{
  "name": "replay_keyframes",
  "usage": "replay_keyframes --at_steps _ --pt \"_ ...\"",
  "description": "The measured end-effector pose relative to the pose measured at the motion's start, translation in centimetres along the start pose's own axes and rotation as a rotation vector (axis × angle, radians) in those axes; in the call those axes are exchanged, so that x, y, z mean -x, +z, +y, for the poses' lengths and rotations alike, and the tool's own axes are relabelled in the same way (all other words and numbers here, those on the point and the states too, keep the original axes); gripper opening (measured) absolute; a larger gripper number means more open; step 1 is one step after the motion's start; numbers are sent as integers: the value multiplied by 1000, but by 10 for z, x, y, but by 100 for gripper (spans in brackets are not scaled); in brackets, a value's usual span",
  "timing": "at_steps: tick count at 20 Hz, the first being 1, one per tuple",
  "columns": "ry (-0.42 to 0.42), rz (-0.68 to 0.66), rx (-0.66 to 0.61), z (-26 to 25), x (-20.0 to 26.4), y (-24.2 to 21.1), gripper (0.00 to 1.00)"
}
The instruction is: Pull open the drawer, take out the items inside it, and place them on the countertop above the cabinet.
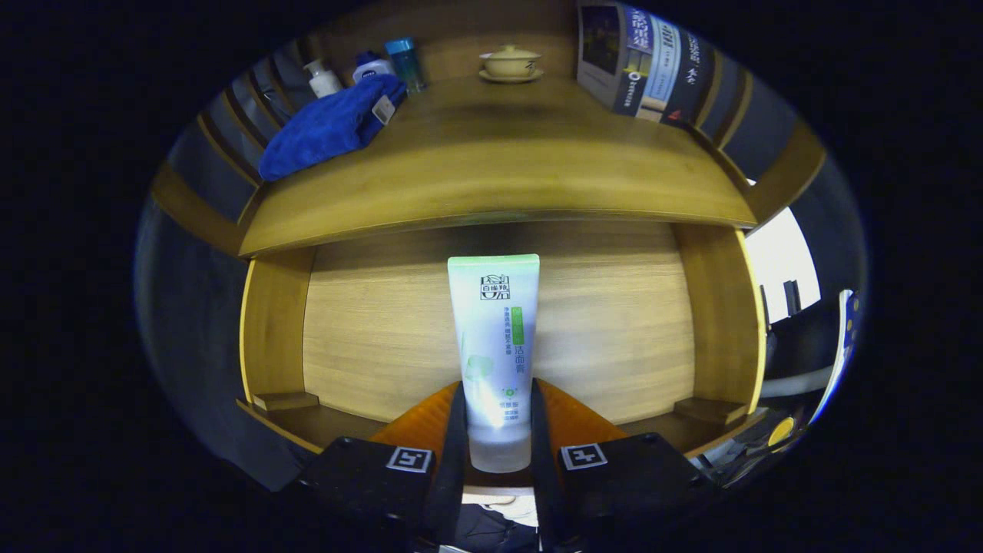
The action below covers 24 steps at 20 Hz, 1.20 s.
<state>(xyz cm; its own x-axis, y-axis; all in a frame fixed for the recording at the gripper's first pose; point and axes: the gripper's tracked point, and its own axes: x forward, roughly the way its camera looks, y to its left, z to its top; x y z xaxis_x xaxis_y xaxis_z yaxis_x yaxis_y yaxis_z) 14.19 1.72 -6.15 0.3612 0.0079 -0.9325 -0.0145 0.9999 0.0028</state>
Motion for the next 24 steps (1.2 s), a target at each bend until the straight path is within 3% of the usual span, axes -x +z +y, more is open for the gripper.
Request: replay_keyframes --at_steps 5,14,24 --pt "13 -61 -15 -9 34 16 47" --pt "40 -178 -39 14 65 111 47" --pt "-20 -237 -63 26 36 216 47"
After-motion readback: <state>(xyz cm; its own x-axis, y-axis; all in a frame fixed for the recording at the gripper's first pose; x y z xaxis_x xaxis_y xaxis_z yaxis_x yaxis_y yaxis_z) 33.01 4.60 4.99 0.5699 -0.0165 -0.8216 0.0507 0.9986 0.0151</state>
